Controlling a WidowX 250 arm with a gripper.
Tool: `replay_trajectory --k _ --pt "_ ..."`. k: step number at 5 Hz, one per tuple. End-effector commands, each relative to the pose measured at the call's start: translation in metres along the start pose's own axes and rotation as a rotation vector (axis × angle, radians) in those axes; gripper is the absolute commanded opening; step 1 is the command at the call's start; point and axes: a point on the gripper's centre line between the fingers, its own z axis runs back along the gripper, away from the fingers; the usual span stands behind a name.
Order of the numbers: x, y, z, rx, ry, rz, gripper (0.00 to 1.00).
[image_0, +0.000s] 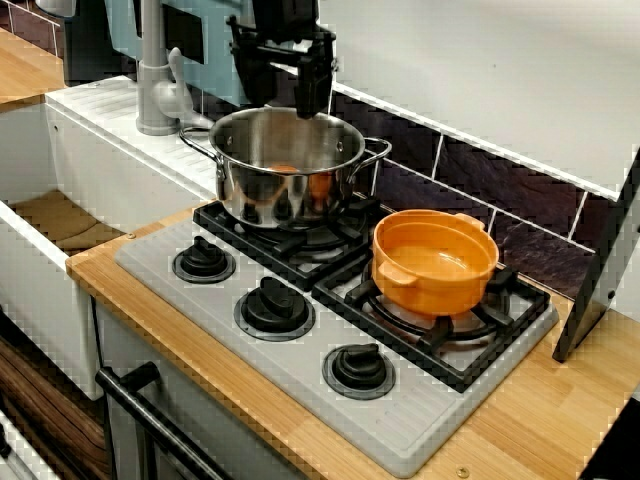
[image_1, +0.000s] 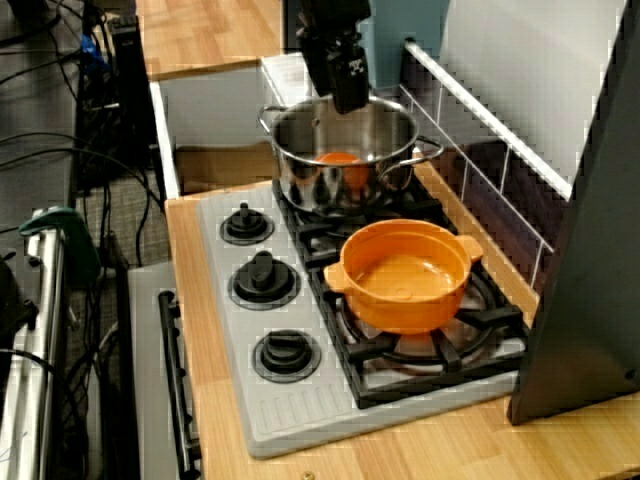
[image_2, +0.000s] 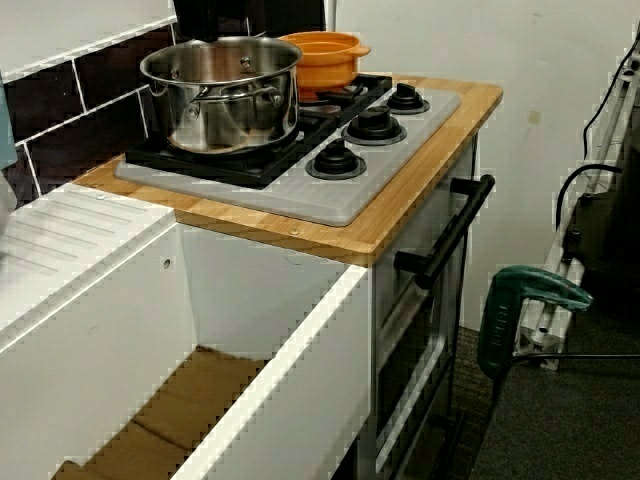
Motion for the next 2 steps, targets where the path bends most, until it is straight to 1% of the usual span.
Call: replay_trajectory --k 1,2 --pt "-0.009 0.003 -0.005 0.034 -0.035 -0.001 1.00" --pt "-0.011 0.007 -0.019 0.054 -0.048 0.007 1.00"
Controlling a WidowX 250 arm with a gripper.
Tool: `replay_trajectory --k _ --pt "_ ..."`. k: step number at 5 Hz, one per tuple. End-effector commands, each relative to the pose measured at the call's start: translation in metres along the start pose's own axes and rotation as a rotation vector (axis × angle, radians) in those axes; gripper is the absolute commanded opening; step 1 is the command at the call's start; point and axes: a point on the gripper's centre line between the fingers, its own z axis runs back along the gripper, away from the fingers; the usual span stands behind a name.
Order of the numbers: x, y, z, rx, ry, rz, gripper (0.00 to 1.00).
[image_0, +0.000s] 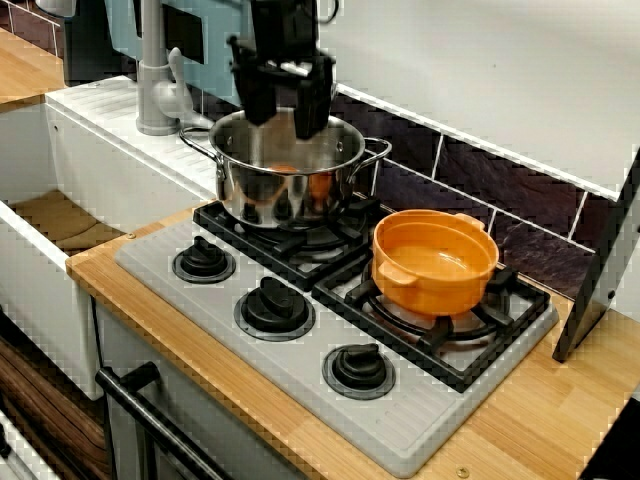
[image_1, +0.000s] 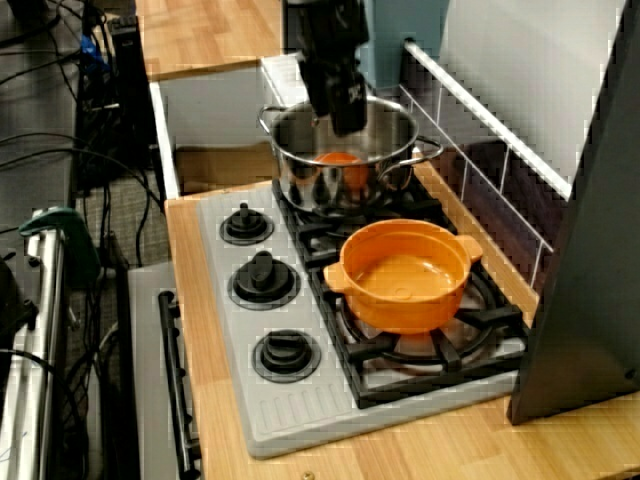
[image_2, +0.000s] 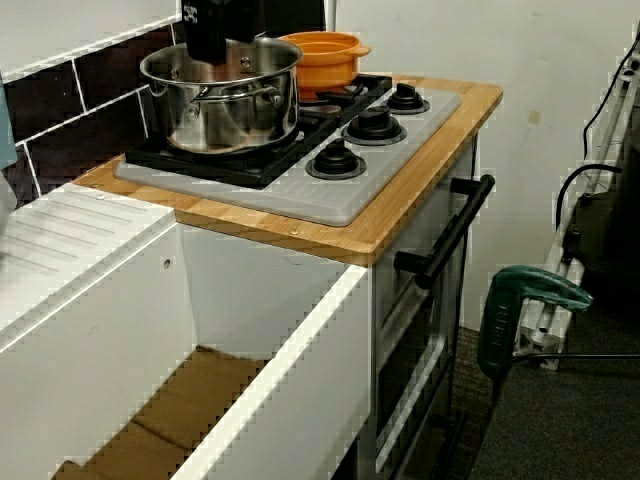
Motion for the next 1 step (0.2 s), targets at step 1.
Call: replay_trajectory --k 1 --pt "-0.0057 0.0117 -0.0113 0.035 -0.043 0.014 1.00"
